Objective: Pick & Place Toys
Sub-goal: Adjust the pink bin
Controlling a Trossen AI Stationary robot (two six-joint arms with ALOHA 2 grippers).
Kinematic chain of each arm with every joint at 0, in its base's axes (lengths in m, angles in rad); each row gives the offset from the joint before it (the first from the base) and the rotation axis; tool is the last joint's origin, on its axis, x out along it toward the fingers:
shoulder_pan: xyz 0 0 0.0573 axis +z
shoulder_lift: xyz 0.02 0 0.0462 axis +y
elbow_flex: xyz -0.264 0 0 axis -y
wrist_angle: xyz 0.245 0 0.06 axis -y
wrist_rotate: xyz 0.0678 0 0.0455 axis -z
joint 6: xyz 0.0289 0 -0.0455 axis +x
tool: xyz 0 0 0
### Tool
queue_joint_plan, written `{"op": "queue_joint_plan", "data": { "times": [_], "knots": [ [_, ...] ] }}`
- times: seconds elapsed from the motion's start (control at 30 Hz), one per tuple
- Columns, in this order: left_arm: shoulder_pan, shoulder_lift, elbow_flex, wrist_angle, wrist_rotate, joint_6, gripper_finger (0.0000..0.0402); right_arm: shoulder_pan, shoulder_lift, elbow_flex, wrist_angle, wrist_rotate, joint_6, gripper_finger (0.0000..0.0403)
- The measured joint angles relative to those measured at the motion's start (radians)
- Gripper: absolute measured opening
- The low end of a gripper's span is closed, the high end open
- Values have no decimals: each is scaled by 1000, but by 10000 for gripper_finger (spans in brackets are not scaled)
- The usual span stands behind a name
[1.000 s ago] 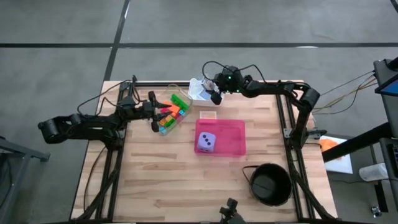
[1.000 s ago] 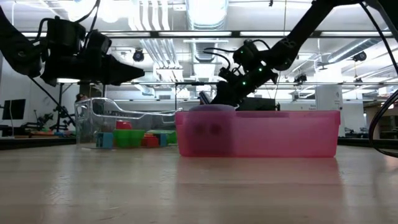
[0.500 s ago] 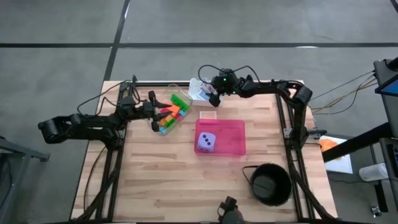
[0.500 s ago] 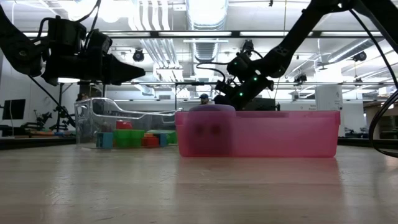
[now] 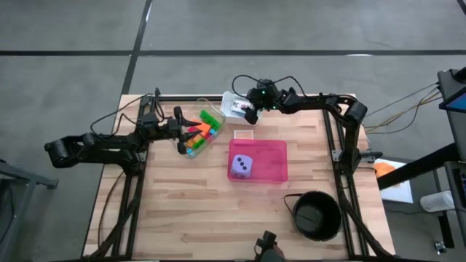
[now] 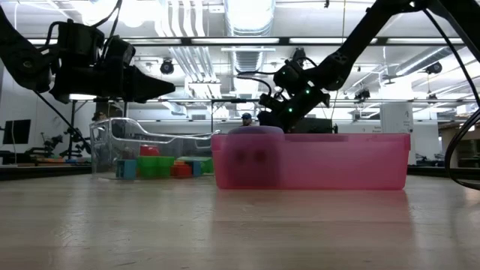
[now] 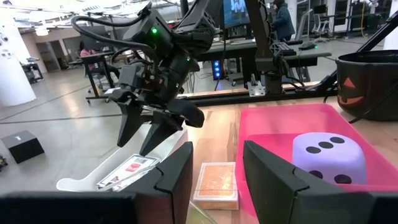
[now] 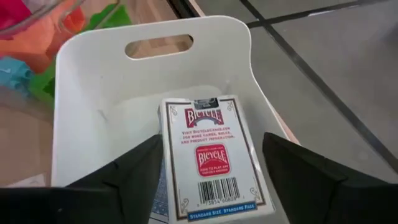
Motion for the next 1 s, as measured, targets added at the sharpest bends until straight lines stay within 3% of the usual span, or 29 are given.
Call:
{"op": "queue_joint_plan", "data": {
  "times": [0.17,0.33,0.4,0.63,1.0],
  "knots": [
    [0,0,0,-1,0,0,142,14,-21,-1,32,-27,0,267],
    [0,0,0,-5,0,0,142,28,-31,-12,181,-270,24,293],
    [1,0,0,-6,0,0,142,40,-31,-34,283,-315,47,305],
    [0,0,0,-26,0,4,142,76,-32,-140,585,-321,67,325],
    [0,0,4,-18,0,-5,142,83,-42,-217,716,-366,84,326]
  ]
}}
